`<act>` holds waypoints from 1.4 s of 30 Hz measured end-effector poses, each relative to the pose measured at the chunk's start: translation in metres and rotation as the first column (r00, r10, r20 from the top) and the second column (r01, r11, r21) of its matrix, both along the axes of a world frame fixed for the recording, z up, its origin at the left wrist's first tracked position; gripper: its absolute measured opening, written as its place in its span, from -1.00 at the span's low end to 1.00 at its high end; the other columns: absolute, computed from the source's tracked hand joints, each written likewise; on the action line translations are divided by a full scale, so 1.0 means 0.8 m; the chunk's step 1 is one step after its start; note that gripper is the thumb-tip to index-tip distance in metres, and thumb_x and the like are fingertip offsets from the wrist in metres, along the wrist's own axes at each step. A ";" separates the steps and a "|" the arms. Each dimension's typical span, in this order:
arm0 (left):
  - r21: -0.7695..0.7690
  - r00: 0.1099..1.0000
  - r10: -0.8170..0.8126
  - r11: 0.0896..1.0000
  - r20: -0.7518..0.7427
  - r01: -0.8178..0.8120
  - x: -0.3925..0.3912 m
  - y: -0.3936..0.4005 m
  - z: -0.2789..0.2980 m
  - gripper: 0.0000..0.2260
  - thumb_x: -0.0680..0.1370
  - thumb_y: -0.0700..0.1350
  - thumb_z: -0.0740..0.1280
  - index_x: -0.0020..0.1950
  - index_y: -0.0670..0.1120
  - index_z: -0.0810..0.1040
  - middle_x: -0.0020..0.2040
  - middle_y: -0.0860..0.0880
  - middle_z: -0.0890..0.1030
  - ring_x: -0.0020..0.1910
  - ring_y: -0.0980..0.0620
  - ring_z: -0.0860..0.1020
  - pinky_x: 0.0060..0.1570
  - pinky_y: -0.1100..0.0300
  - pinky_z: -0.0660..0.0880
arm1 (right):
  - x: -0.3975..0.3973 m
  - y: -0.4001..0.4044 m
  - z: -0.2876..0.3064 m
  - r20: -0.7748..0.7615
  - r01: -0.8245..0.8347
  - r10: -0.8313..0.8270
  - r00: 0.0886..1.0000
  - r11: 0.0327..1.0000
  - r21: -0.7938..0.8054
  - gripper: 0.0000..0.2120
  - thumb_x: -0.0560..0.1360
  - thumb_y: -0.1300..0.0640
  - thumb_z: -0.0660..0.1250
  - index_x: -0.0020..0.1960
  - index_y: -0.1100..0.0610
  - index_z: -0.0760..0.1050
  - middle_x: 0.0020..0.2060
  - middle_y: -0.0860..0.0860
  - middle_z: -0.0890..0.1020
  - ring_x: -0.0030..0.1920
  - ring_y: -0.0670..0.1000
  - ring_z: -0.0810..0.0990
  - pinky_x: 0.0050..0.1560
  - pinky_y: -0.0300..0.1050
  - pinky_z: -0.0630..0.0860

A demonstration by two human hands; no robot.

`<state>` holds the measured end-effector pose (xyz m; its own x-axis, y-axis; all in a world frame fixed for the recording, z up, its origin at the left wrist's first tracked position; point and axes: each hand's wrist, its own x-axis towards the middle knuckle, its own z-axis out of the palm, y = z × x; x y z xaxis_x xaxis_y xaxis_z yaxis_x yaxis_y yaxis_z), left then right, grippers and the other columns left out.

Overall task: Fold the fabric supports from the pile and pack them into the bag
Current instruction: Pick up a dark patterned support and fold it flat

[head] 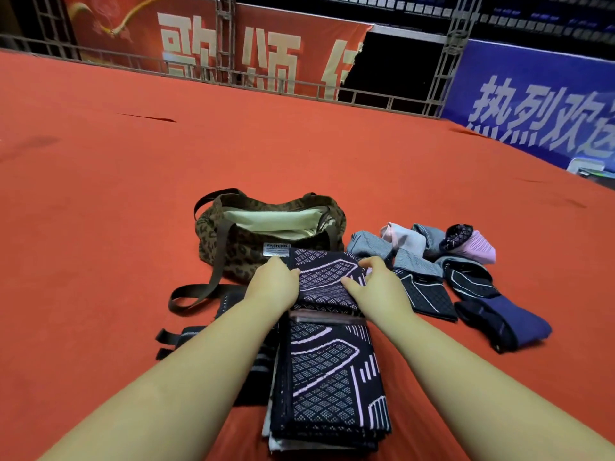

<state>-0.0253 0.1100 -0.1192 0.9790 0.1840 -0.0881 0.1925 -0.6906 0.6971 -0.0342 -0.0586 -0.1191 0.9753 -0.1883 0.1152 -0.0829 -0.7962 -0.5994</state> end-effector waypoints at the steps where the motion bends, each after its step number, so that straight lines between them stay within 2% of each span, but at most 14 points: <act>1: 0.012 1.000 0.002 1.000 -0.004 -0.002 -0.001 0.000 -0.002 -0.67 0.60 -0.02 0.22 0.16 -0.29 0.45 0.15 -0.25 0.56 0.16 -0.23 0.48 0.02 0.10 0.36 | -0.001 0.000 -0.001 0.004 -0.012 0.012 1.000 1.000 -0.009 -0.57 0.47 -0.05 0.36 0.25 0.10 0.38 0.10 0.10 0.54 0.22 0.14 0.44 0.04 -0.06 0.40; 5: 0.053 1.000 0.014 0.998 0.000 -0.014 -0.008 0.001 -0.002 -0.68 0.59 0.00 0.24 0.19 -0.22 0.39 0.18 -0.21 0.54 0.16 -0.21 0.49 0.00 0.09 0.36 | -0.003 -0.002 -0.003 0.024 -0.058 0.058 0.998 0.998 -0.019 -0.58 0.48 -0.03 0.35 0.26 0.08 0.36 0.10 0.09 0.54 0.16 0.13 0.48 0.00 -0.07 0.40; 9: 0.243 0.996 -0.025 0.970 0.081 0.005 -0.017 -0.003 0.012 -0.62 0.56 0.01 0.30 0.26 -0.14 0.29 0.23 -0.15 0.45 0.19 -0.19 0.48 0.06 0.00 0.41 | 0.003 -0.008 -0.002 0.034 -0.079 0.081 0.996 0.996 -0.037 -0.59 0.48 -0.01 0.35 0.27 0.04 0.37 0.11 0.12 0.54 0.22 0.18 0.43 0.07 -0.04 0.40; 12: 0.537 0.965 -0.194 0.840 0.177 0.071 -0.014 0.000 0.019 -0.57 0.55 -0.04 0.30 0.35 -0.12 0.28 0.28 -0.13 0.36 0.23 -0.15 0.41 0.13 0.02 0.38 | 0.002 -0.008 0.001 0.005 -0.103 0.104 0.995 0.988 -0.118 -0.54 0.48 -0.04 0.34 0.32 0.05 0.34 0.18 0.12 0.50 0.26 0.18 0.40 0.15 -0.02 0.41; 15: 0.697 0.880 -0.459 0.670 0.119 0.255 -0.003 0.003 0.022 -0.60 0.53 -0.15 0.23 0.38 -0.12 0.35 0.35 -0.12 0.35 0.29 -0.14 0.37 0.21 0.02 0.36 | -0.003 -0.006 0.006 0.066 -0.159 0.199 0.978 0.908 -0.387 -0.48 0.51 -0.03 0.30 0.42 0.04 0.26 0.28 0.08 0.39 0.31 0.13 0.35 0.29 0.01 0.33; 16: 0.685 0.857 -0.512 0.644 0.057 0.339 -0.001 0.005 0.025 -0.60 0.54 -0.17 0.20 0.39 -0.11 0.36 0.38 -0.11 0.34 0.33 -0.12 0.35 0.26 0.01 0.35 | -0.003 -0.005 0.008 0.086 -0.203 0.272 0.958 0.861 -0.466 -0.47 0.52 -0.01 0.28 0.45 0.02 0.23 0.33 0.06 0.35 0.34 0.11 0.32 0.33 0.00 0.28; 18: 0.570 0.831 -0.550 0.658 -0.082 0.492 -0.001 0.005 0.036 -0.60 0.60 -0.16 0.13 0.45 -0.11 0.32 0.48 -0.12 0.25 0.45 -0.08 0.24 0.38 0.07 0.24 | -0.001 -0.005 0.012 0.038 -0.328 0.406 0.913 0.787 -0.523 -0.46 0.57 0.04 0.21 0.50 -0.01 0.15 0.46 0.02 0.24 0.44 0.05 0.20 0.42 -0.04 0.14; 21: 0.406 0.775 -0.570 0.662 -0.273 0.630 -0.004 0.006 0.045 -0.53 0.67 0.02 0.03 0.53 -0.17 0.13 0.56 -0.14 0.04 0.54 -0.03 -0.03 0.43 0.17 -0.03 | 0.002 -0.006 0.009 -0.177 -0.481 0.457 0.872 0.729 -0.488 -0.49 0.63 -0.05 0.06 0.54 -0.01 0.04 0.54 -0.01 0.03 0.53 -0.01 -0.03 0.47 -0.07 -0.07; 24: 0.453 0.773 -0.524 0.626 -0.359 0.635 -0.008 0.010 0.031 -0.34 0.60 0.25 -0.02 0.56 -0.08 -0.14 0.56 -0.05 -0.19 0.54 -0.03 -0.17 0.50 0.02 -0.14 | 0.004 -0.010 0.002 -0.287 -0.531 0.446 0.848 0.722 -0.444 -0.47 0.63 -0.13 -0.03 0.55 -0.02 -0.02 0.55 -0.02 -0.07 0.53 -0.04 -0.14 0.48 -0.06 -0.15; 28: 0.505 0.777 -0.518 0.593 -0.357 0.627 -0.013 0.017 0.006 -0.30 0.57 0.32 -0.08 0.55 -0.01 -0.25 0.54 0.01 -0.29 0.53 0.00 -0.22 0.50 -0.01 -0.18 | 0.004 -0.013 -0.006 -0.336 -0.569 0.463 0.821 0.718 -0.401 -0.43 0.62 -0.16 -0.05 0.55 -0.01 -0.10 0.54 -0.03 -0.13 0.52 -0.05 -0.20 0.51 -0.02 -0.16; 33: 0.533 0.793 -0.500 0.591 -0.347 0.606 -0.021 0.014 0.000 -0.32 0.57 0.32 -0.08 0.54 0.02 -0.27 0.54 0.02 -0.31 0.53 -0.01 -0.23 0.48 -0.01 -0.20 | 0.005 -0.014 -0.009 -0.358 -0.578 0.460 0.812 0.717 -0.390 -0.41 0.62 -0.18 -0.06 0.55 -0.02 -0.15 0.54 -0.03 -0.17 0.52 -0.06 -0.22 0.51 -0.01 -0.17; 37: 0.611 0.791 -0.471 0.510 -0.390 0.605 -0.020 0.007 0.013 -0.30 0.56 0.33 -0.11 0.55 -0.01 -0.25 0.55 -0.01 -0.26 0.53 -0.03 -0.22 0.49 -0.04 -0.20 | 0.000 -0.014 -0.004 -0.338 -0.549 0.439 0.833 0.734 -0.400 -0.40 0.61 -0.20 -0.03 0.55 -0.02 -0.11 0.54 -0.01 -0.14 0.53 -0.04 -0.17 0.51 -0.01 -0.15; 40: 0.690 0.788 -0.426 0.399 -0.444 0.604 -0.015 -0.003 0.038 -0.29 0.56 0.33 -0.07 0.57 -0.06 -0.12 0.57 -0.06 -0.10 0.54 -0.09 -0.14 0.49 -0.07 -0.17 | -0.010 -0.023 0.006 -0.245 -0.456 0.389 0.888 0.810 -0.367 -0.38 0.58 -0.20 0.07 0.55 -0.02 -0.01 0.55 0.01 -0.04 0.53 0.01 -0.06 0.50 -0.01 -0.07; 42: 0.743 0.796 -0.436 0.340 -0.419 0.577 -0.011 -0.018 0.060 -0.35 0.58 0.27 0.03 0.54 -0.09 0.11 0.54 -0.12 0.14 0.53 -0.12 0.04 0.48 -0.05 -0.04 | -0.020 -0.044 0.012 -0.181 -0.394 0.352 0.918 0.859 -0.327 -0.40 0.58 -0.17 0.10 0.54 0.01 0.05 0.54 0.04 0.05 0.53 0.03 0.00 0.49 -0.01 0.03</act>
